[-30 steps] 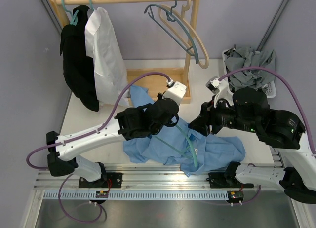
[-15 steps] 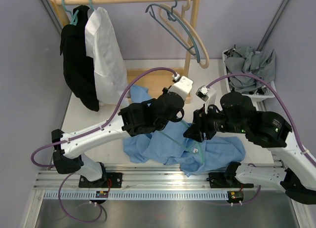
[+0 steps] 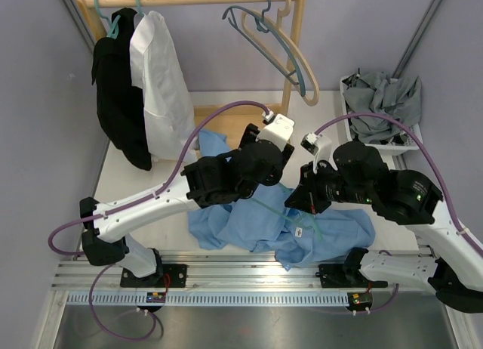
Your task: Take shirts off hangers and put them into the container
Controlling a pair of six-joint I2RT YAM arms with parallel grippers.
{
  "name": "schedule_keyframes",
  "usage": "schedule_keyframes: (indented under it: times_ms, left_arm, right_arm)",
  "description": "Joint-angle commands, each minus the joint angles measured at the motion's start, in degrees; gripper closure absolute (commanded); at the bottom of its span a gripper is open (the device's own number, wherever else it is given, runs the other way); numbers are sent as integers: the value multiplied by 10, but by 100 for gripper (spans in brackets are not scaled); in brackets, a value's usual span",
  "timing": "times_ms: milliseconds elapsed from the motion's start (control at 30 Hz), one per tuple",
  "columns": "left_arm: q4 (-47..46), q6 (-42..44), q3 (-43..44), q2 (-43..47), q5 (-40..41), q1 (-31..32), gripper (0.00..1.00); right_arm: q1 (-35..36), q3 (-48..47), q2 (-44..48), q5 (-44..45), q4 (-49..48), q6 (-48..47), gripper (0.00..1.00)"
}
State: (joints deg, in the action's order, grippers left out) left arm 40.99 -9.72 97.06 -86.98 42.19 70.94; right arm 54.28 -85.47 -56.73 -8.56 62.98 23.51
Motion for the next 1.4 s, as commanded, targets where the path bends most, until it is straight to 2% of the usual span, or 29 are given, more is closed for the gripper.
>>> schedule_keyframes:
  times_ms: [0, 33, 67, 333, 433, 600, 700, 833, 967, 1167, 1367]
  left_arm:
    - [-51, -15, 1, 40, -2, 1, 29]
    - [-56, -18, -5, 49, -6, 1, 9]
    - [-63, -22, -12, 58, -11, 1, 1]
    - [-94, -92, -51, 161, -65, 19, 1]
    - [-101, -126, -79, 227, -77, 25, 1]
    - [-154, -174, -178, 400, -111, 29, 1]
    - [-153, -193, -222, 474, -108, 29, 1]
    - [-129, -211, -254, 508, -122, 29, 1]
    - [-111, -232, -277, 509, -148, 30, 1]
    - [-105, -237, -298, 507, -164, 29, 1]
    - [-98, -241, -306, 507, -171, 29, 1]
  right_arm:
    - [9, -8, 5, -28, -32, -21, 100]
    - [8, -8, 6, -27, -33, -21, 100]
    - [8, -9, 7, -26, -33, -21, 100]
    - [8, -20, 10, -3, -32, -27, 100]
    - [8, -27, 14, 15, -34, -28, 100]
    - [9, -36, 16, 40, -51, -31, 100]
    - [8, -37, 3, 42, -73, -34, 100]
    - [8, -51, -23, 70, -107, -40, 100]
    - [8, -72, -54, 166, -159, -46, 100]
    - [8, -110, -122, 264, -247, -89, 100]
    - [8, -204, -228, 289, -295, -134, 100]
